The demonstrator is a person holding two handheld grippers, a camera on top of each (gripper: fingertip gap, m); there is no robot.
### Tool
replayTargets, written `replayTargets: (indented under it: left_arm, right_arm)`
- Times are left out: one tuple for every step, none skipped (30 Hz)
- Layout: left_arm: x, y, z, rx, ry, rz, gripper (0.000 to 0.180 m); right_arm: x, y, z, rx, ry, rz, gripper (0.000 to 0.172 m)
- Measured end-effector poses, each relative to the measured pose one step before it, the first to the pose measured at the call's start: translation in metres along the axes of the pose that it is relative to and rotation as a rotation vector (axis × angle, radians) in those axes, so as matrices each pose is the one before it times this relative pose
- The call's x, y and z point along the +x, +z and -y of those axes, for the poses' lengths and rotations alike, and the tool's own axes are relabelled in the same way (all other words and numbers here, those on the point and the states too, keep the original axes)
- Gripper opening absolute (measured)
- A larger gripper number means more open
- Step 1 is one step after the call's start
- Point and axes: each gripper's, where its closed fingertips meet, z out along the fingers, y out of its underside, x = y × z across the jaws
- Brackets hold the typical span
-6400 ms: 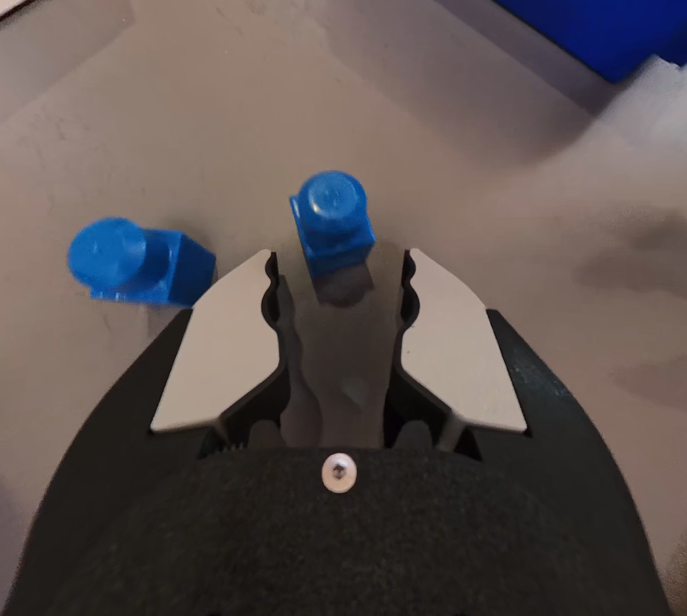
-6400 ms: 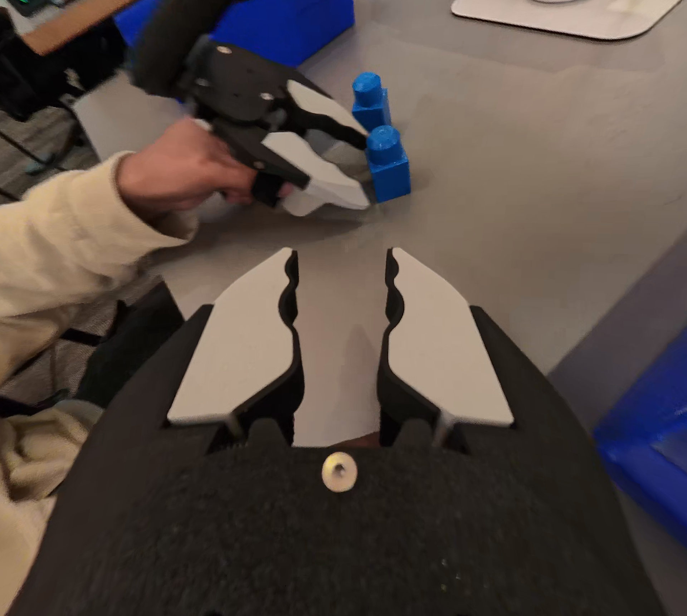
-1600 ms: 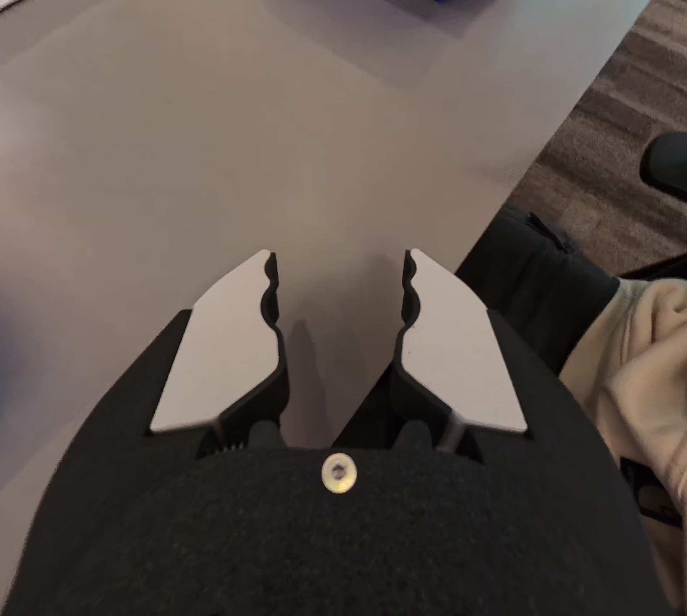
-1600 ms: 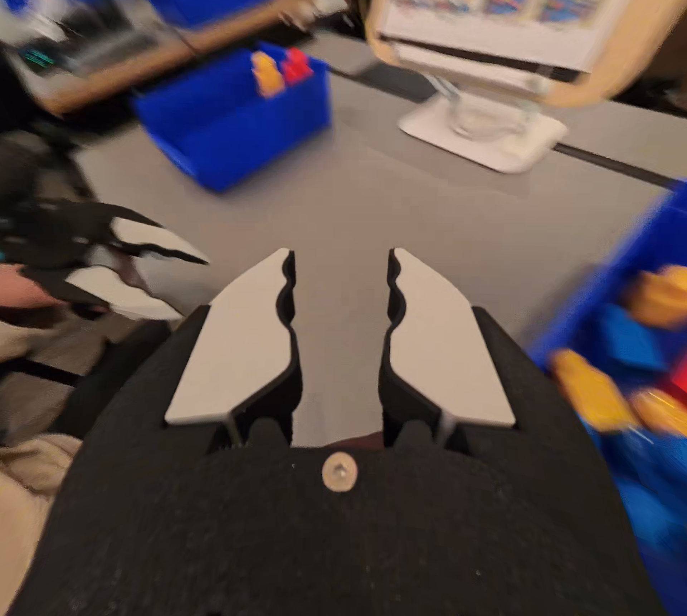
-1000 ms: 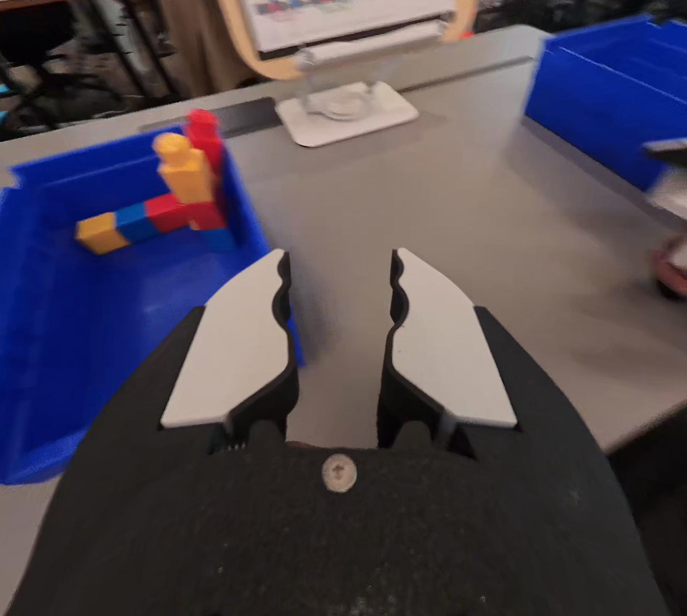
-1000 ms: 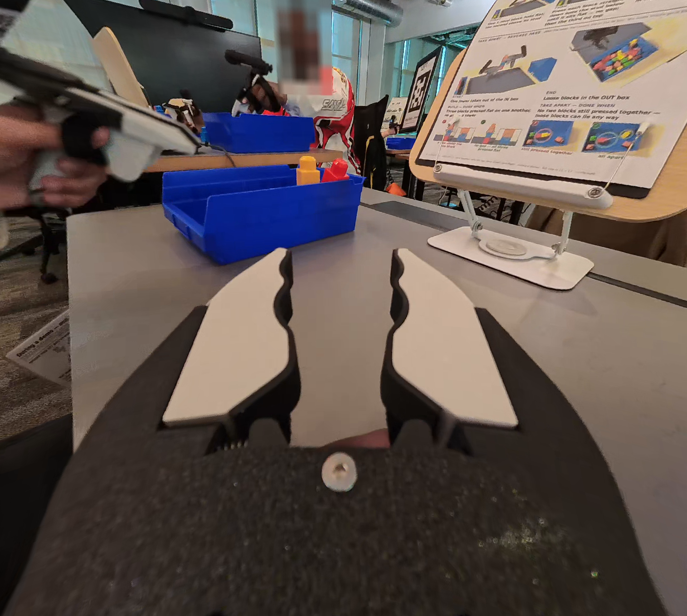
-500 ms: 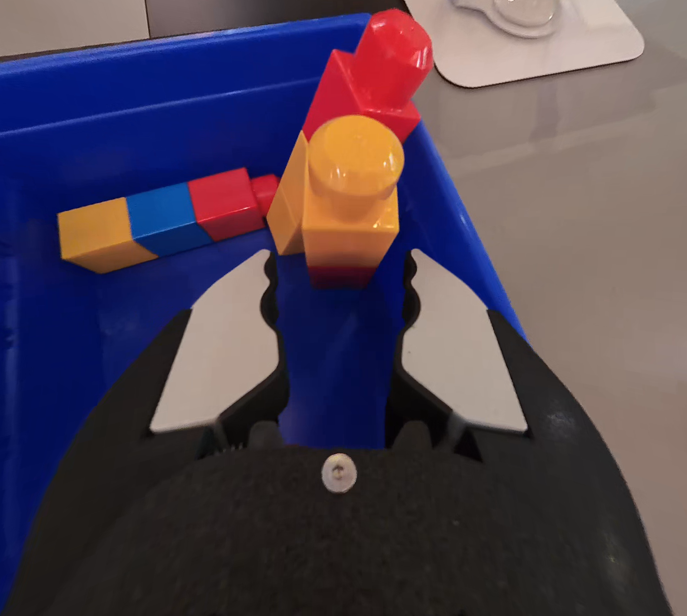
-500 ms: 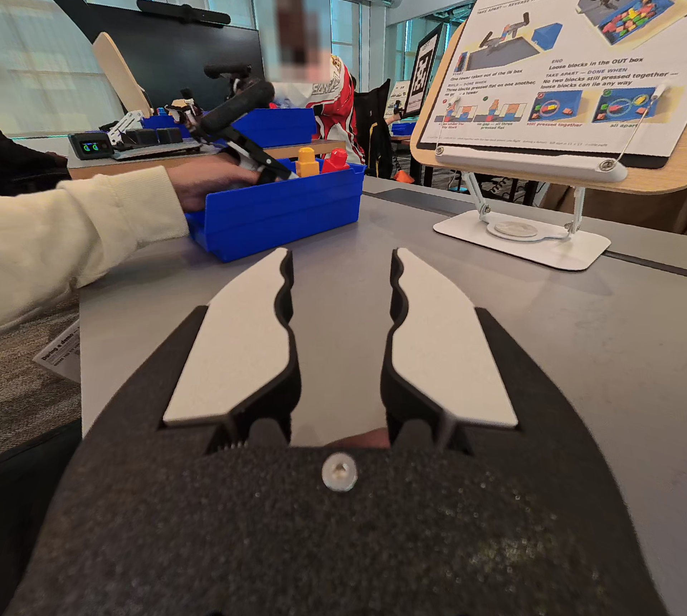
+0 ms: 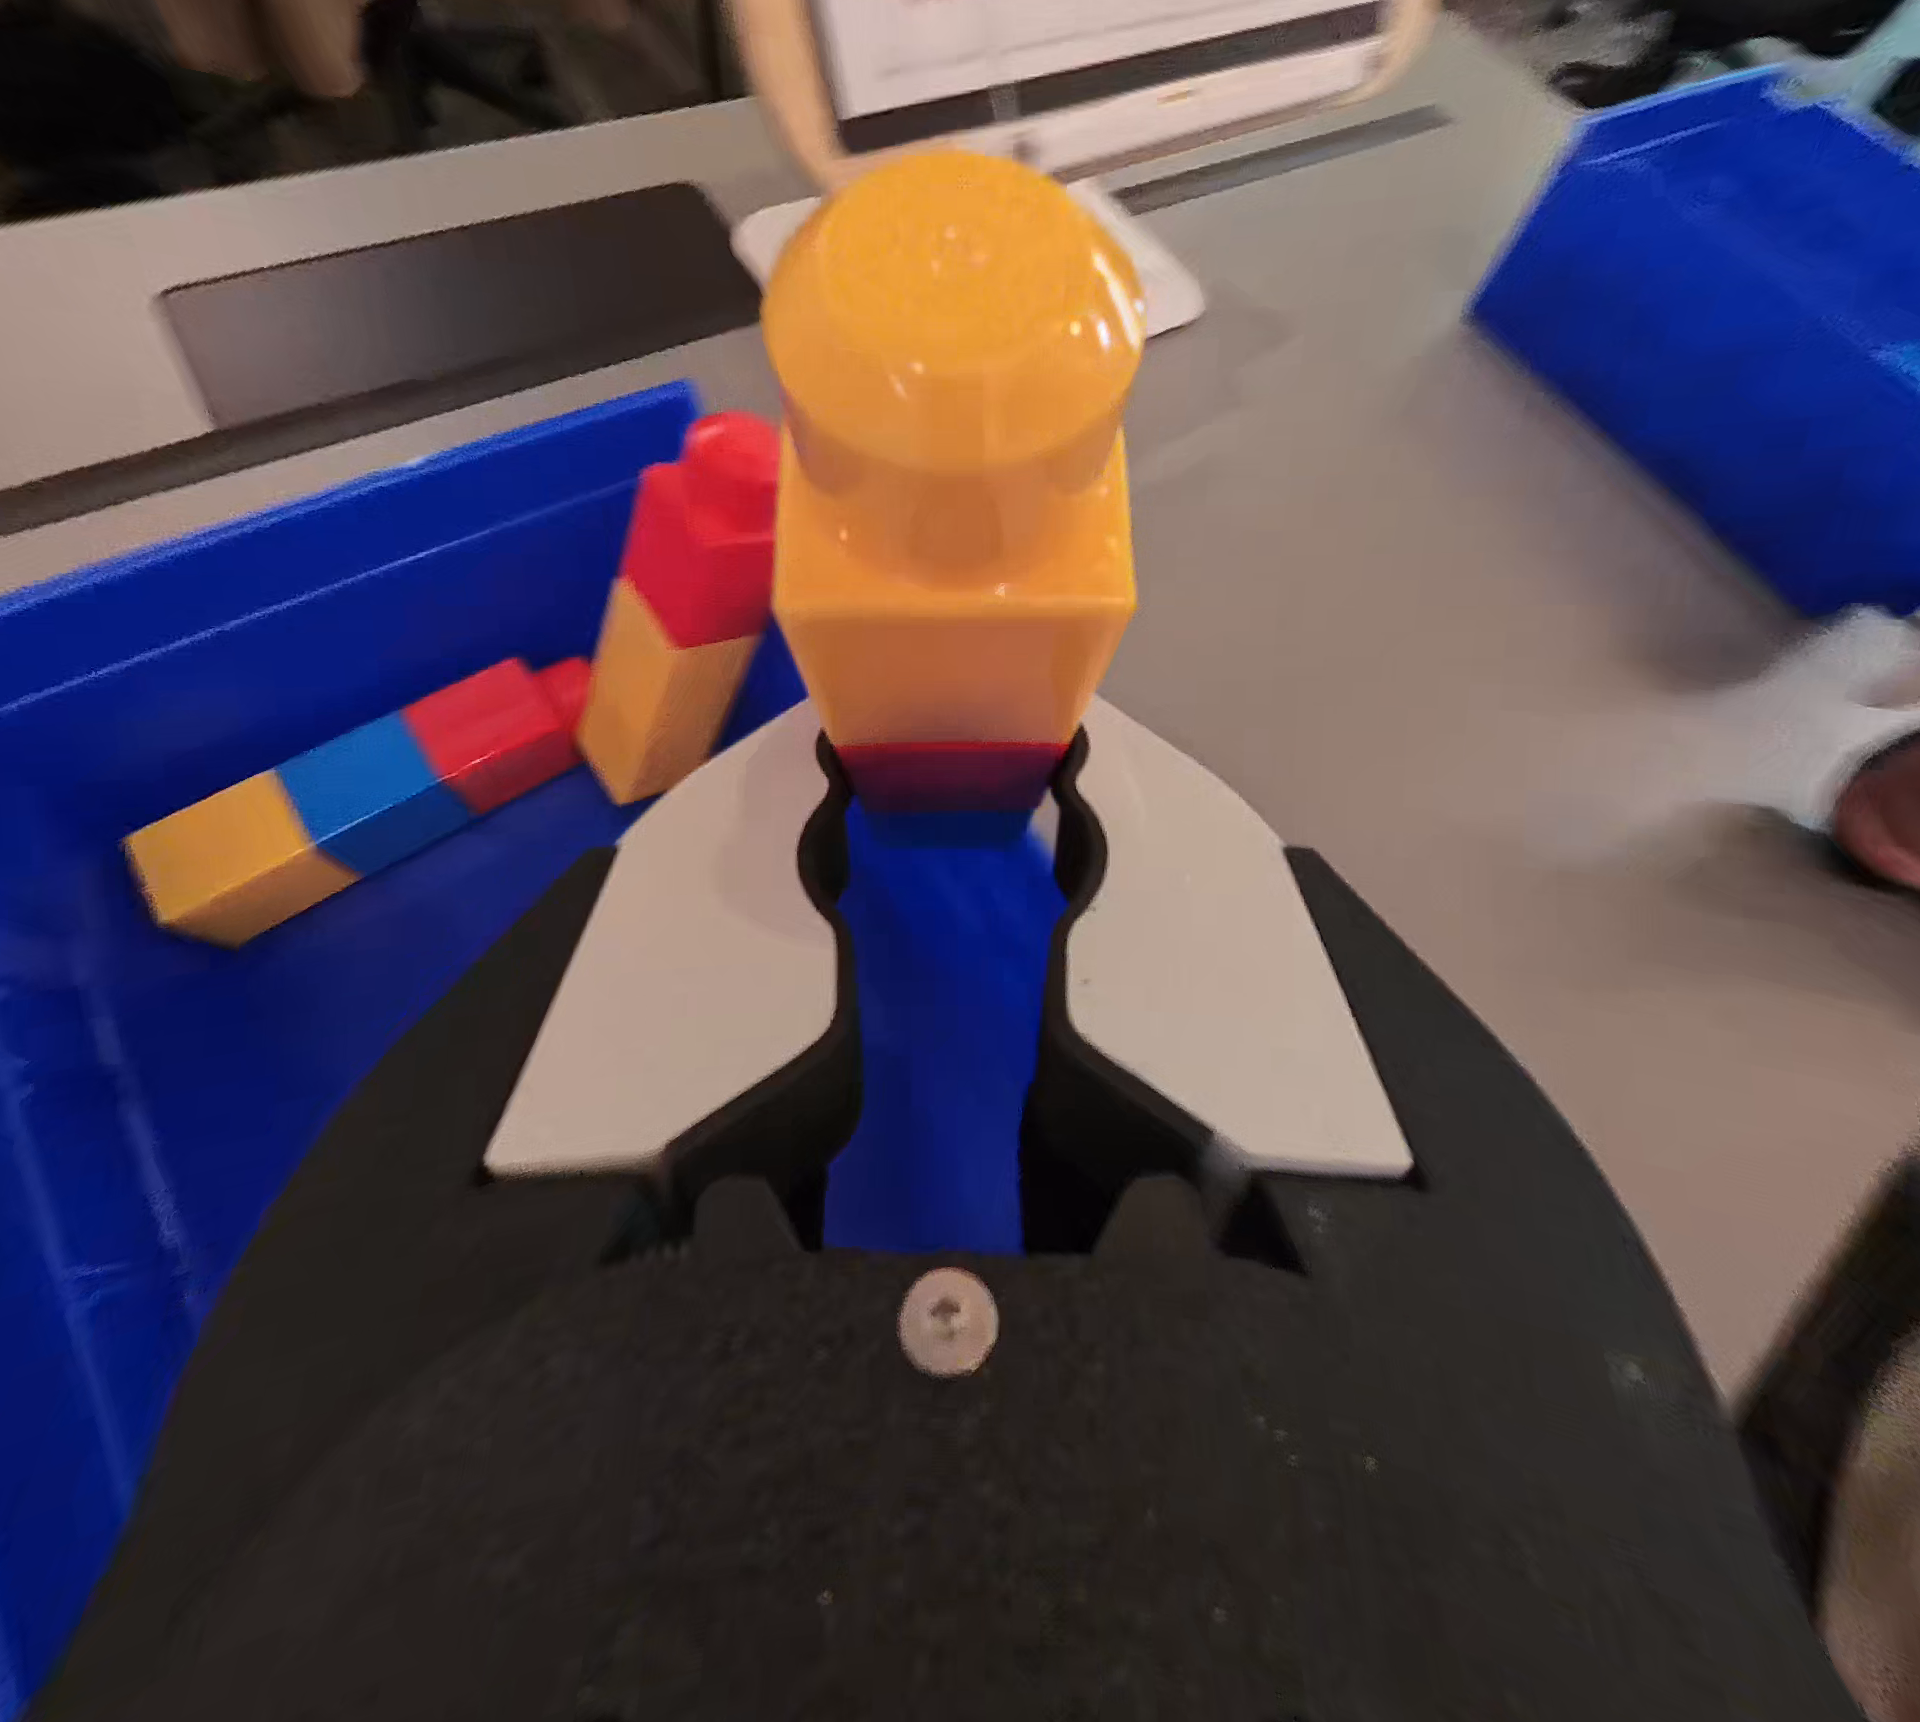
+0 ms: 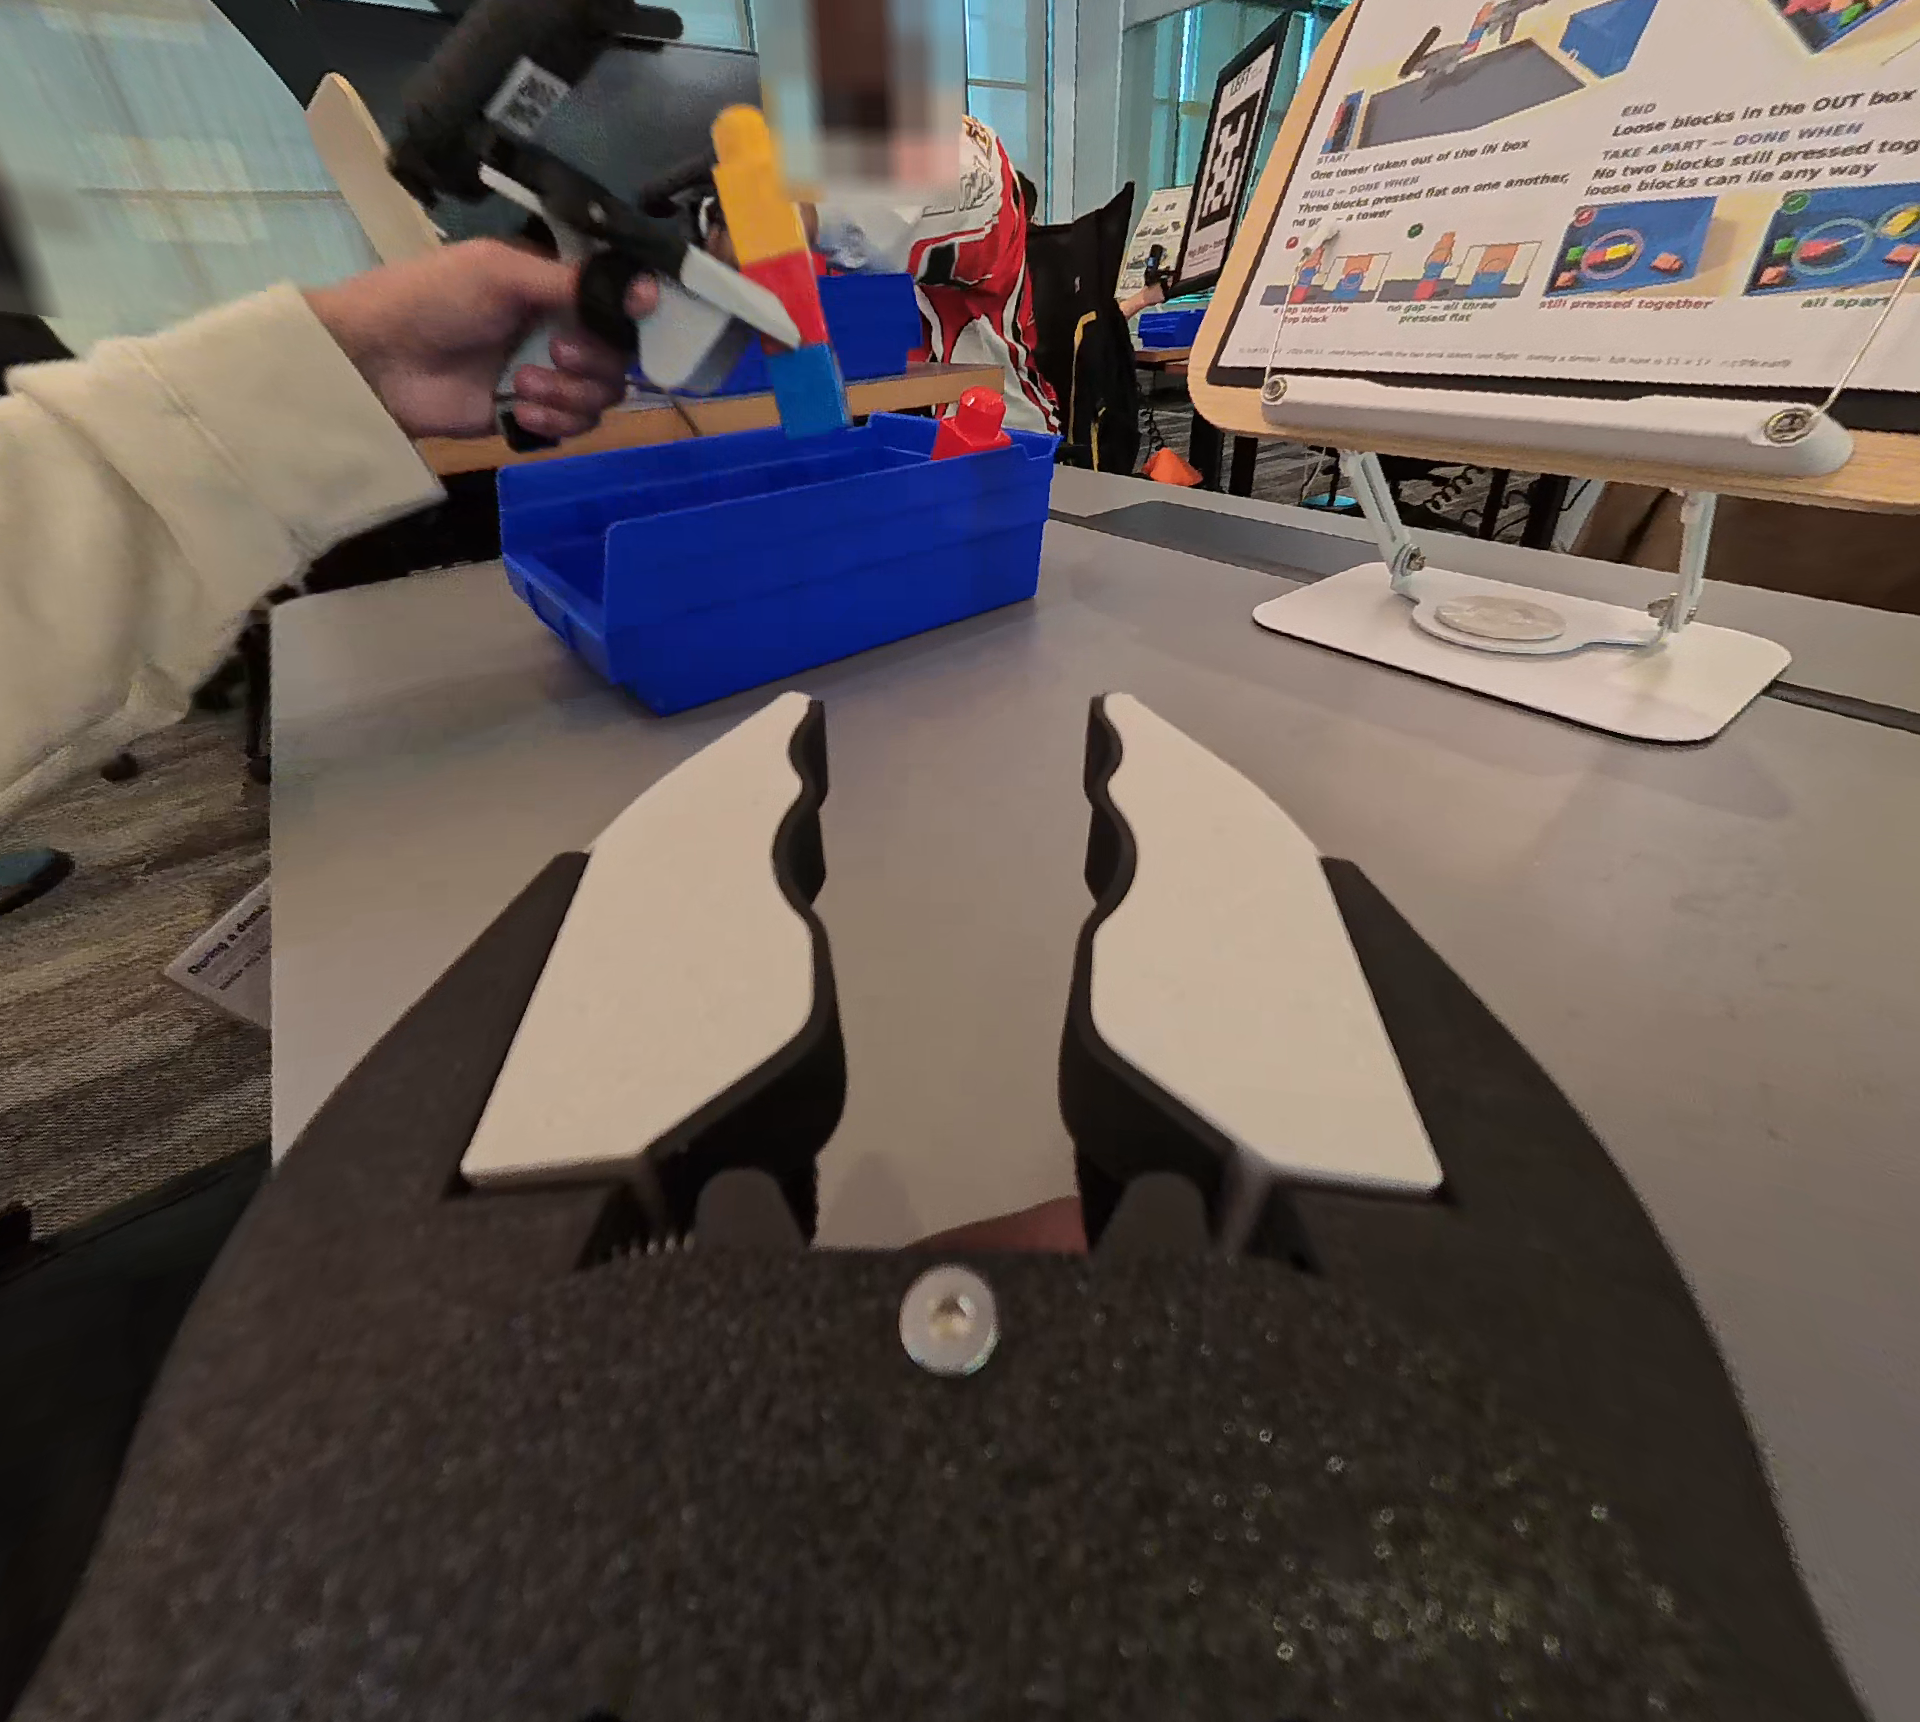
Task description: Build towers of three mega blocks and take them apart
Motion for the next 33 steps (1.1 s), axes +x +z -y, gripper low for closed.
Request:
replayTargets:
  left_arm:
    - [0.01598,-0.00727,0.0059,0.0042,0.0097,-0.0466,0.036]
    - [0.01689,-0.0052,0.00533,0.007,0.0062,-0.0453,0.036]
    - [0.0187,-0.00296,0.00405,0.0033,0.0075,-0.0519,0.036]
    - [0.02041,-0.00044,0.0022,-0.0035,0.0137,-0.0588,0.036]
    - [0.02081,0.00223,0.00118,-0.0044,0.018,-0.0566,0.036]
    - [0.02122,0.00511,-0.0006,-0.0129,0.0206,-0.058,0.036]
    - [0.02117,0.00784,-0.00193,-0.0185,0.0204,-0.0604,0.036]
    - [0.02021,0.01041,-0.00285,-0.0239,0.0175,-0.0602,0.036]
    - [0.0178,0.01231,-0.00402,-0.0309,0.025,-0.0487,0.036]
    - [0.01609,0.01341,-0.0038,-0.0296,0.0289,-0.0436,0.036]
    - [0.01529,0.01412,-0.00412,-0.0332,0.0277,-0.0455,0.036]
    - [0.01343,0.01435,-0.0041,-0.0358,0.029,-0.0412,0.036]
    - [0.01144,0.01388,-0.00364,-0.033,0.0299,-0.0352,0.036]
    - [0.00914,0.01356,-0.00397,-0.0365,0.03,-0.0295,0.036]
    - [0.00711,0.01272,-0.00413,-0.0373,0.0291,-0.0252,0.036]
    - [0.00505,0.01195,-0.00392,-0.0339,0.0233,-0.0198,0.036]
    - [0.00307,0.0104,-0.00296,-0.0266,0.0167,-0.0132,0.036]
    - [0.00179,0.00831,-0.00176,-0.0181,0.0058,-0.0097,0.036]
    - [0.00252,0.00677,-0.00179,-0.0181,-0.0006,-0.0199,0.036]
    - [0.00155,0.0056,0.0003,-0.003,0.0046,-0.0152,0.036]
    - [0.00061,0.00462,0.00068,0.0016,-0.0043,-0.0126,0.036]
    - [-0.00006,0.00461,-0.00129,-0.0127,-0.0091,-0.0125,0.036]
    - [-0.00178,0.00414,-0.00154,-0.0119,0.0021,0.0022,0.036]
    - [-0.00054,0.00404,-0.00165,-0.0111,0.0016,-0.0047,0.036]
    - [0.00074,0.00314,-0.00028,-0.0007,-0.0014,-0.012,0.036]
    - [-0.00014,0.0019,-0.00023,0.0018,-0.0012,-0.0068,0.036]
    - [-0.00054,0.00122,-0.00079,0.0017,0.0059,-0.0009,0.036]
    - [0.00037,0.00076,0.00015,0.011,0.0056,-0.006,0.036]
    - [0.00069,0.00009,0.00135,0.0202,-0.0015,-0.011,0.036]
    - [0.00107,0.00019,0.00108,0.0204,-0.007,-0.0132,0.036]
    - [0.00089,-0.00001,0.00099,0.0188,-0.0062,-0.0095,0.036]
    - [-0.00002,-0.00004,0.00106,0.0187,-0.0054,0.0012,0.036]
    - [0.00108,-0.0004,0.00085,0.018,-0.0111,-0.0055,0.036]
  right_arm:
    - [-0.00074,0.00041,0.00026,-0.0028,0.0043,0.0126,0.047]
    - [-0.0015,0.00057,0.00003,-0.0084,0.0047,0.0193,0.047]
    - [-0.00242,0.00076,0.00049,-0.0156,0.0062,0.0255,0.047]
    - [-0.00325,0.00086,0.0022,-0.0174,0.0078,0.0317,0.046]
    - [-0.00421,0.00082,0.00441,-0.0159,0.0139,0.0398,0.046]
    - [-0.00471,0.00059,0.0074,-0.0067,0.0179,0.0432,0.047]
    - [-0.00542,0.00053,0.00896,-0.0017,0.0156,0.0469,0.047]
    - [-0.00649,0.00088,0.00825,-0.0104,0.0146,0.0541,0.047]
    - [-0.00591,0.00126,0.00746,-0.0119,0.0146,0.0474,0.048]
    - [-0.00489,0.00095,0.00724,-0.0056,0.0068,0.0369,0.05]
    - [-0.00371,0.00077,0.00677,0.0014,-0.0047,0.0269,0.049]
    - [-0.0023,0.00153,0.00519,0.0011,-0.0049,0.0203,0.049]
    - [-0.00111,0.00225,0.00271,-0.0062,0.0034,0.0177,0.049]
    - [-0.00146,0.00298,0.00032,-0.0108,0.0143,0.0236,0.05]
    - [-0.00065,0.00346,-0.00179,-0.0156,0.0208,0.0206,0.051]
    - [0.00067,0.00339,-0.00271,-0.0133,0.0198,0.0108,0.052]
    - [0.00066,0.00317,-0.0043,-0.0141,0.0165,0.0104,0.053]
    - [-0.0004,0.00329,-0.0065,-0.0263,0.0164,0.0168,0.055]
    - [-0.00073,0.00322,-0.00644,-0.0224,0.0189,0.0161,0.057]
    - [-0.00108,0.00295,-0.00551,-0.0157,0.0138,0.0161,0.059]
    - [-0.00186,0.00267,-0.0041,-0.0072,0.0062,0.0158,0.059]
    - [-0.00065,0.0017,-0.00186,0.0045,-0.0017,0.0041,0.057]
    - [-0.0008,0.00081,-0.00019,0.0144,-0.0085,0.0035,0.049]
    - [-0.00025,-0.00016,0.00002,0.0099,-0.0116,0.0008,0.038]
    - [0.00052,0.00018,-0.00101,-0.0037,-0.0172,-0.0021,0.038]
    - [0.00043,-0.00007,-0.00155,-0.0102,-0.0081,-0.0009,0.038]
    - [0.00019,-0.00017,-0.00156,-0.0178,-0.0049,0.0024,0.037]
    - [-0.00051,0.0001,0.00042,-0.0022,-0.0038,0.0012,0.037]
    - [-0.00039,0.0002,0.00105,0.0064,-0.0038,-0.0006,0.037]
    - [-0.00037,0.0002,0.00099,0.0061,0.0051,0.004,0.037]
    - [-0.00019,0.00044,0.00123,0.0123,0.0102,0.0083,0.037]
    - [0.0004,-0.00001,0.00124,0.0108,0.0091,0.0077,0.037]
    - [-0.00075,0.00048,0.00107,0.0098,0.0073,0.0113,0.037]
